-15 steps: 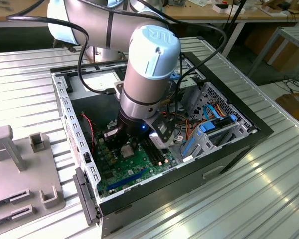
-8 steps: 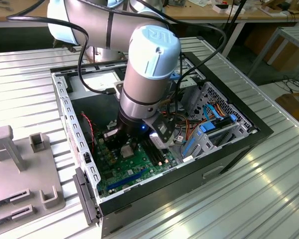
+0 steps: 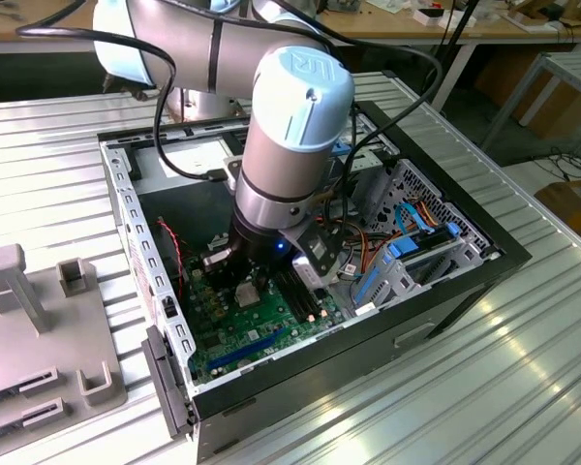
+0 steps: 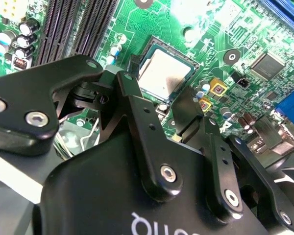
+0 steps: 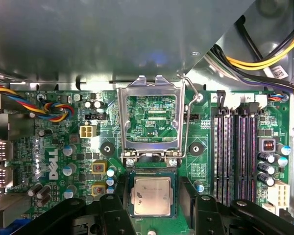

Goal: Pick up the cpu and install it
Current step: 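Place the cpu into insertion slot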

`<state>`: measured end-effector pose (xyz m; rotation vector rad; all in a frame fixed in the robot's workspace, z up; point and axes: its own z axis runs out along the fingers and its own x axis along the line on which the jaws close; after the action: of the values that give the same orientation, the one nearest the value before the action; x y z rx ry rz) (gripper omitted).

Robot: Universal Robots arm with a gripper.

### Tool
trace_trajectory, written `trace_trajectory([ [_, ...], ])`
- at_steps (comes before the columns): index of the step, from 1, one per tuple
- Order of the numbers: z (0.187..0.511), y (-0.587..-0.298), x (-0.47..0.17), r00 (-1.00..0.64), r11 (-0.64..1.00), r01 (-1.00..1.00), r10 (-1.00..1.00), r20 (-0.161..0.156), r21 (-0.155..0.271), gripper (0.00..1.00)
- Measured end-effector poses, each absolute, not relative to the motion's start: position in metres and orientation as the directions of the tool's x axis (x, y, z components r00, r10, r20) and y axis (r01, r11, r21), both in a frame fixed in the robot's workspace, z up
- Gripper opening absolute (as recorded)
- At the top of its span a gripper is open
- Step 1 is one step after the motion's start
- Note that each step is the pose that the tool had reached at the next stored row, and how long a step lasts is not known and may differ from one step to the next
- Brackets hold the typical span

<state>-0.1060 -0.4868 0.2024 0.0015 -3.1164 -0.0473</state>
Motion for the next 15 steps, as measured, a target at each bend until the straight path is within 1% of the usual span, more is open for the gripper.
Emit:
trace_trajectory([
  [15, 0.2042, -0.485, -0.1029, -1.0, 0.999, 0.017, 0.017, 0.025, 0.03, 0.55],
])
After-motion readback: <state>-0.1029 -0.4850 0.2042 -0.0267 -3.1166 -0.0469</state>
